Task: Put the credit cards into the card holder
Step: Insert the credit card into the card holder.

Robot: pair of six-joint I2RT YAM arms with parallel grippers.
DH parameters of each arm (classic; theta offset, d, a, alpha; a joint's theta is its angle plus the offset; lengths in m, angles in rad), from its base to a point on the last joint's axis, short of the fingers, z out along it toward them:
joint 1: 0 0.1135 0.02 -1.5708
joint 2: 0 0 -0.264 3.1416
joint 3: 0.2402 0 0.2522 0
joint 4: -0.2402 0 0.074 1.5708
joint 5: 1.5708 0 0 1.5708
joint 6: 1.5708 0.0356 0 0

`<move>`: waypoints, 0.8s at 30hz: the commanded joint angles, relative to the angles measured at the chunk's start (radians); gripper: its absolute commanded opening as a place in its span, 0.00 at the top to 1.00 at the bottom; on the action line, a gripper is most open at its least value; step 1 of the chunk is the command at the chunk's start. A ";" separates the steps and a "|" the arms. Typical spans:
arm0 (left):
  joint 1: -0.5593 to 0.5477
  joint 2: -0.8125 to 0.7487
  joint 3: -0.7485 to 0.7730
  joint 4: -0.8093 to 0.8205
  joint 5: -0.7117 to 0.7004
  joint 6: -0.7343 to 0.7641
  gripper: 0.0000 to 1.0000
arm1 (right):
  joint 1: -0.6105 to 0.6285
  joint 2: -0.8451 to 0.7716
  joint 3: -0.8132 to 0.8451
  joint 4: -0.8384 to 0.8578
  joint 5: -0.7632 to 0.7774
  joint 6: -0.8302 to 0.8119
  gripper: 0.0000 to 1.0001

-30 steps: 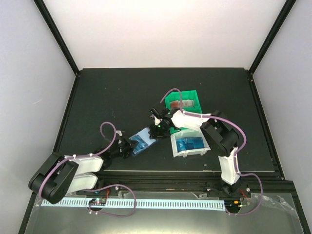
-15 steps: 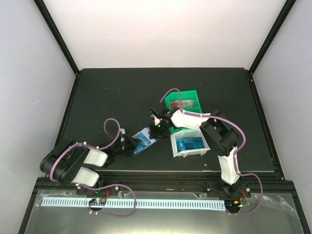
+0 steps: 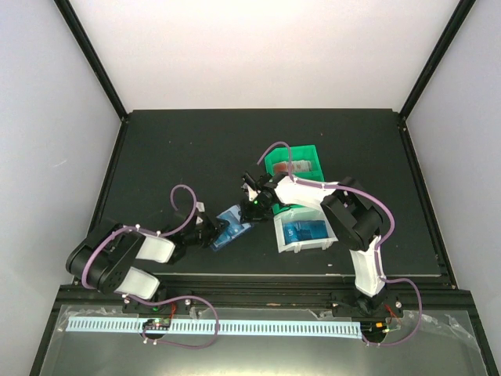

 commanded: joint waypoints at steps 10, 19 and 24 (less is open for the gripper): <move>0.003 -0.246 0.096 -0.608 -0.010 0.117 0.42 | 0.019 -0.001 -0.082 0.026 0.002 -0.034 0.61; 0.003 -0.218 0.150 -0.640 0.023 0.139 0.40 | 0.020 -0.016 -0.096 0.048 -0.030 -0.061 0.60; 0.003 -0.123 0.188 -0.534 0.100 0.169 0.41 | 0.021 -0.017 -0.096 0.051 -0.040 -0.069 0.60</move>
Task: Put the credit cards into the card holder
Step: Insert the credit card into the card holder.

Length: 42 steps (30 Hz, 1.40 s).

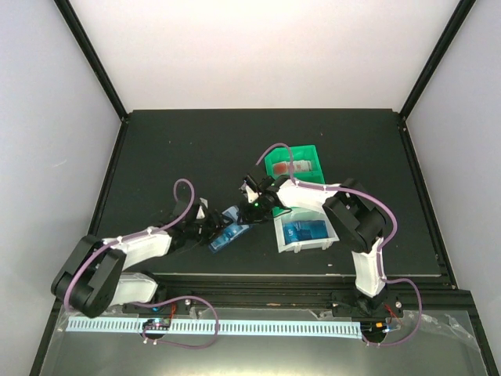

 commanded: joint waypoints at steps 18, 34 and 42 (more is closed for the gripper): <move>0.001 0.081 0.194 -0.293 0.036 0.228 0.40 | 0.015 -0.133 0.000 -0.092 0.172 -0.050 0.50; 0.003 0.087 0.239 -0.367 0.000 0.261 0.40 | 0.095 -0.064 0.123 -0.188 0.313 -0.121 0.34; 0.000 0.160 0.262 -0.297 0.013 0.292 0.57 | 0.111 -0.004 0.174 -0.207 0.333 -0.120 0.34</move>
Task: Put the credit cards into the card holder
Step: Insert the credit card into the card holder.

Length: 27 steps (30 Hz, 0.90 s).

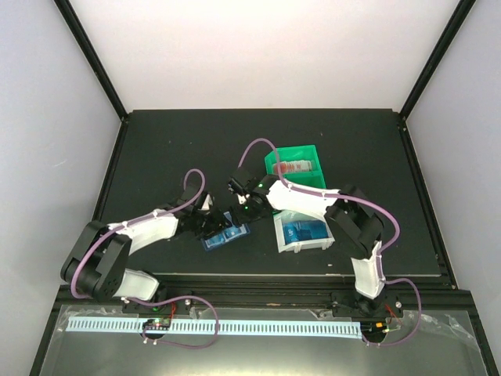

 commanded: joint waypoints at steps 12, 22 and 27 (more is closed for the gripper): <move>-0.003 0.040 0.030 0.105 0.059 0.130 0.59 | 0.012 0.072 0.098 -0.094 0.220 0.016 0.39; 0.001 -0.203 0.040 -0.190 -0.116 0.117 0.26 | 0.011 0.035 0.053 -0.061 0.049 0.002 0.38; 0.009 -0.258 0.035 -0.399 -0.258 0.035 0.14 | 0.010 0.020 0.007 -0.063 0.023 0.002 0.36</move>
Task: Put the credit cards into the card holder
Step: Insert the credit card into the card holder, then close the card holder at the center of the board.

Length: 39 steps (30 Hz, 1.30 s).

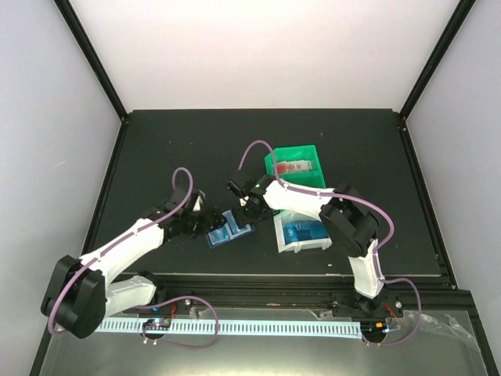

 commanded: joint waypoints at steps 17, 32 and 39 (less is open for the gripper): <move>0.023 0.071 -0.077 -0.021 0.014 -0.146 0.13 | -0.066 -0.046 -0.177 0.181 -0.358 -0.029 0.36; 0.033 0.087 -0.120 0.285 0.132 -0.085 0.15 | -0.068 -0.008 -0.178 0.225 -0.453 -0.020 0.37; 0.037 0.013 -0.139 0.347 0.125 -0.086 0.15 | -0.068 -0.010 -0.172 0.216 -0.420 -0.012 0.38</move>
